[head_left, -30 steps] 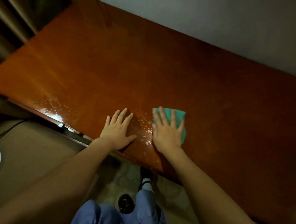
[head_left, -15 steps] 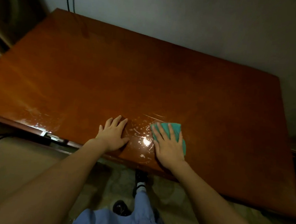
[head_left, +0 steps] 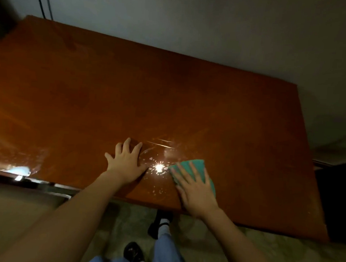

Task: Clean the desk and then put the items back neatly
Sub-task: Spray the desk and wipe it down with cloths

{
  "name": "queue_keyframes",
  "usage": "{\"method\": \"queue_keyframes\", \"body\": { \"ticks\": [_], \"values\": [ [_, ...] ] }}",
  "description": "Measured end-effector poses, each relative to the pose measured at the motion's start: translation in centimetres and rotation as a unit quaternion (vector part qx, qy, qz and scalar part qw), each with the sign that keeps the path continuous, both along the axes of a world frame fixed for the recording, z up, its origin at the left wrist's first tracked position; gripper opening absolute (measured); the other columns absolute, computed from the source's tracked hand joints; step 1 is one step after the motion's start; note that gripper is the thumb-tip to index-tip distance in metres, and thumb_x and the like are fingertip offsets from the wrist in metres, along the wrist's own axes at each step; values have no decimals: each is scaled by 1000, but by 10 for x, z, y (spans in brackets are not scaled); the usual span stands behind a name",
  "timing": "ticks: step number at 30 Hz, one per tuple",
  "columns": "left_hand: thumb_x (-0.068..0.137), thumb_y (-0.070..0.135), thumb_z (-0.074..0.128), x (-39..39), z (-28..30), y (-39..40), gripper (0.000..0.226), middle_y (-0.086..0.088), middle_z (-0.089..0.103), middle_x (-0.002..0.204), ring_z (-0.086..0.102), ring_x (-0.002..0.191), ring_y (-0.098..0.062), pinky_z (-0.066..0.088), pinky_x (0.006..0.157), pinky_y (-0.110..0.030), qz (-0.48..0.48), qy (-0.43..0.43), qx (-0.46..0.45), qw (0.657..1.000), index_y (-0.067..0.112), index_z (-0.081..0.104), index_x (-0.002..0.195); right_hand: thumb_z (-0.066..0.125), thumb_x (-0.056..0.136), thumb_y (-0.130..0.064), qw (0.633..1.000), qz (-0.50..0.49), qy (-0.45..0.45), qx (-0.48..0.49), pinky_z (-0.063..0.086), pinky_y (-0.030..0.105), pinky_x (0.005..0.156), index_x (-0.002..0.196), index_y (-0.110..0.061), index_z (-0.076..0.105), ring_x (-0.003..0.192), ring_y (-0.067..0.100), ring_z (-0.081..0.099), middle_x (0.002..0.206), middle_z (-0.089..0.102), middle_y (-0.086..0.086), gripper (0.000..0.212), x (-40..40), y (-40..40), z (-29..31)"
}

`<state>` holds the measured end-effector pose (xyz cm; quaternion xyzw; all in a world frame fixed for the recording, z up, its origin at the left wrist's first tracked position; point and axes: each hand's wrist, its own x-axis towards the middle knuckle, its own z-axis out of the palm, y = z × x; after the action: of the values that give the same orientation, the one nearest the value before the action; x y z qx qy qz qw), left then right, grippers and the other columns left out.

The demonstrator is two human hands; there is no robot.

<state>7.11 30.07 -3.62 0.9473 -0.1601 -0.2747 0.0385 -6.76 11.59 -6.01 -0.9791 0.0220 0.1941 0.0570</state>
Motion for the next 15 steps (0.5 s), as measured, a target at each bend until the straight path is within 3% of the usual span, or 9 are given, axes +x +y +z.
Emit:
{"method": "queue_keyframes", "body": {
  "ticks": [3,5,8,12,15],
  "values": [
    [86,68,41,2,-4,-8,85,-4,-12,158,-9,144,-34,8,109,-69,-10,-4,11,1000,35,-4,150,-8,88,-50,998,-70,0,-2,-2,55,115,142,-39,-21,145,23,-14,151,-20,-14,56,27,-26,-1],
    [82,73,40,6,-7,-10,89,-3,-15,157,-12,144,-33,5,107,-70,-20,-5,18,1000,38,-8,149,-6,93,-50,991,-135,-25,3,-9,54,115,140,-39,-23,143,20,-22,148,-25,-15,51,52,-24,-5],
    [78,77,42,17,-12,-9,94,0,-18,157,-15,144,-31,1,108,-69,-40,-1,19,999,42,-11,147,11,101,-44,984,-174,-38,28,-11,59,114,147,-35,-15,143,26,-22,145,-27,-15,53,91,-8,-6],
    [79,76,40,41,-13,-26,88,3,-18,156,-17,144,-29,0,106,-71,-43,3,12,999,45,-9,146,12,101,-43,996,-74,-38,22,-8,60,112,144,-36,-16,144,28,-17,150,-22,-13,52,104,6,-7],
    [80,76,37,58,-9,-45,85,3,-20,156,-18,143,-30,1,103,-74,-38,14,11,999,46,-8,146,26,95,-43,998,39,-37,15,21,62,106,149,-32,22,142,31,26,154,28,-7,55,86,-9,-4]
  ]
}}
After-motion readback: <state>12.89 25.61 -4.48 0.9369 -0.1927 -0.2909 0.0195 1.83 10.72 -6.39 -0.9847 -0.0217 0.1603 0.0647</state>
